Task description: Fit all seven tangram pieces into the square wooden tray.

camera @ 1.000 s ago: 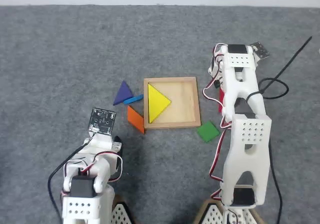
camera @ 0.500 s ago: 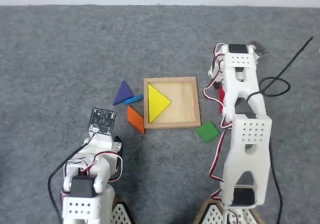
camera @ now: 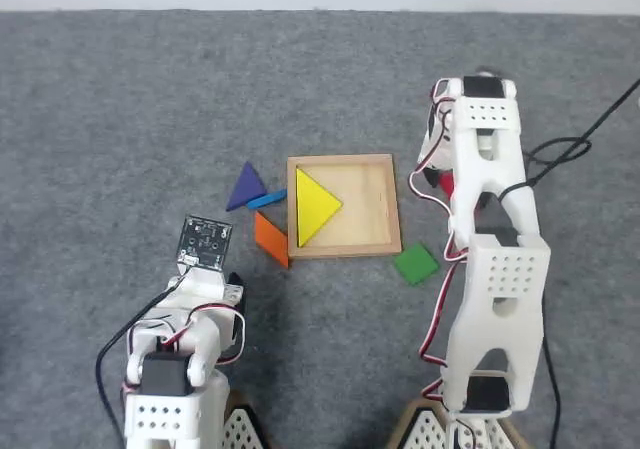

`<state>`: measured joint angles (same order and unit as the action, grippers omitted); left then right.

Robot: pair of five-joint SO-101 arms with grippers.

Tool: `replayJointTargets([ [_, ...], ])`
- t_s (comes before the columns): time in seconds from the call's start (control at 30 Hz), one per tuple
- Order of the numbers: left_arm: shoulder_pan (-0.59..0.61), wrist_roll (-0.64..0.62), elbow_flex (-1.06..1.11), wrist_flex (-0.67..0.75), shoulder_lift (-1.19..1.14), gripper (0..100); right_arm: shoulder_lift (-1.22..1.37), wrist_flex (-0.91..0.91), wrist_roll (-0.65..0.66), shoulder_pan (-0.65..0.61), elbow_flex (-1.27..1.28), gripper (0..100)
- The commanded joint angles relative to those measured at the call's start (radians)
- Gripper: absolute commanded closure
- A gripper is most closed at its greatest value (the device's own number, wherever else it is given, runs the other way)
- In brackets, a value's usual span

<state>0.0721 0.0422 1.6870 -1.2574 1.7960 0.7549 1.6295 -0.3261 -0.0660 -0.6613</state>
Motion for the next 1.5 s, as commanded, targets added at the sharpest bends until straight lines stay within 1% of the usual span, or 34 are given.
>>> replayJointTargets([
  [0.0,-0.002,-0.005,-0.004,-0.005,0.020,92,-0.130,0.031,0.351,-0.050,-0.035,76.8],
  [0.13,-0.002,-0.005,-0.004,-0.005,0.020,92,-0.170,0.033,0.690,-0.148,-0.035,76.5],
  [0.33,-0.002,-0.005,-0.004,-0.005,0.020,92,-0.183,0.018,1.071,-0.321,-0.035,76.4],
  [0.47,-0.002,-0.005,-0.004,-0.005,0.020,92,-0.179,-0.024,1.254,-0.420,-0.032,76.4],
  [0.6,-0.002,-0.005,-0.004,-0.005,0.020,92,-0.176,-0.107,1.402,-0.452,-0.029,76.4],
  [0.73,-0.002,-0.005,-0.004,-0.005,0.020,92,-0.120,-0.110,1.511,-0.458,-0.031,76.4],
  [0.9,-0.002,-0.005,-0.004,-0.005,0.020,92,-0.047,-0.119,1.531,-0.424,-0.035,76.4],
  [1.0,-0.002,-0.005,-0.004,-0.005,0.020,92,-0.045,-0.120,1.519,-0.404,-0.035,76.4],
  [1.03,-0.002,-0.005,-0.004,-0.005,0.020,92,-0.047,-0.119,1.491,-0.403,-0.035,76.4],
  [1.1,-0.003,-0.005,-0.004,-0.005,0.020,92,-0.061,-0.125,1.393,-0.406,-0.035,76.4],
  [1.23,-0.002,-0.005,-0.004,-0.005,0.020,92,-0.119,-0.185,1.214,-0.398,-0.035,76.4],
  [1.37,0.000,-0.005,-0.004,-0.005,0.020,92,-0.219,-0.173,1.105,-0.384,-0.032,76.4],
  [1.47,0.000,0.002,-0.004,0.052,0.020,91,-0.328,-0.124,1.033,-0.383,-0.029,76.4],
])
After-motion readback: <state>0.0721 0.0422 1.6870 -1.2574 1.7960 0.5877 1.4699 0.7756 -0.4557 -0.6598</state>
